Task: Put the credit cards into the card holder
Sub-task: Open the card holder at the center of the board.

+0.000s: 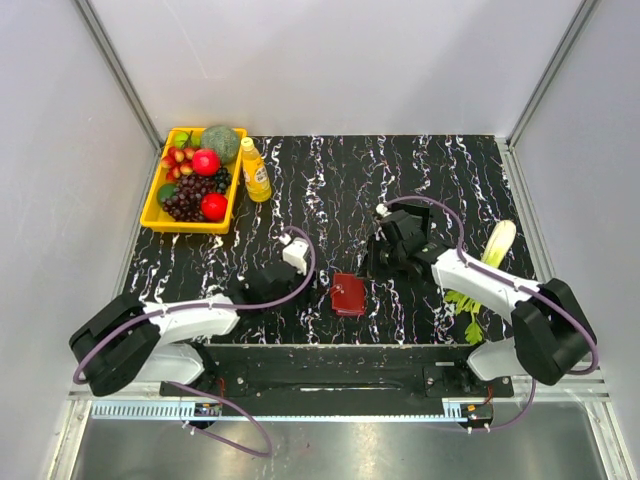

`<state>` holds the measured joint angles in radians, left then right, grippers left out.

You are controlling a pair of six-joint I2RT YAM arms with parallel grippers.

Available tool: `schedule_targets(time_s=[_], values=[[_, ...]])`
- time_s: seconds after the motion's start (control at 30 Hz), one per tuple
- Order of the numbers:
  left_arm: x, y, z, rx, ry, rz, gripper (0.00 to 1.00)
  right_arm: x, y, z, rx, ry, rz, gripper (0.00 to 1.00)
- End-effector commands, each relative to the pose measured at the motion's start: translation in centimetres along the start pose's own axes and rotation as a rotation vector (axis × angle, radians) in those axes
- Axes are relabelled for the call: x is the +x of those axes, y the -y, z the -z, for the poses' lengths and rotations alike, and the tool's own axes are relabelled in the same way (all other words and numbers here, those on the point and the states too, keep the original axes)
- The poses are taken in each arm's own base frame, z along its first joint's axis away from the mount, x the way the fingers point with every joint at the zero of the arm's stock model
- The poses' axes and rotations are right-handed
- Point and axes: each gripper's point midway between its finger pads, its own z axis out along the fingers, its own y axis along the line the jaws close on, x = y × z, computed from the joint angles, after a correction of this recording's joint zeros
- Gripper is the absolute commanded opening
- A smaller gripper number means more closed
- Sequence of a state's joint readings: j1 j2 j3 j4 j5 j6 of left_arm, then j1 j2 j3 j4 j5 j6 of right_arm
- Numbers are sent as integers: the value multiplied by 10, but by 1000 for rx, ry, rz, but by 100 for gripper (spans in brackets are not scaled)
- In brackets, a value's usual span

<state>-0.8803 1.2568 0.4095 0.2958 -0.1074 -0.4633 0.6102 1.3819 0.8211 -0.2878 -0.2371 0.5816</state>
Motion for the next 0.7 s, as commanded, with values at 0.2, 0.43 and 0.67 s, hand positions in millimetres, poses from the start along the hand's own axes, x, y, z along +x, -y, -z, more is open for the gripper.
schedule_targets(time_s=[0.2, 0.43, 0.67], values=[[-11, 42, -28, 26, -13, -87, 57, 14, 14, -32, 143, -39, -57, 0], [8, 21, -41, -131, -78, -141, 57, 25, 20, -45, 164, -68, -57, 0], [24, 16, -56, -201, -125, -163, 39, 27, 19, -46, 161, -72, -54, 0]])
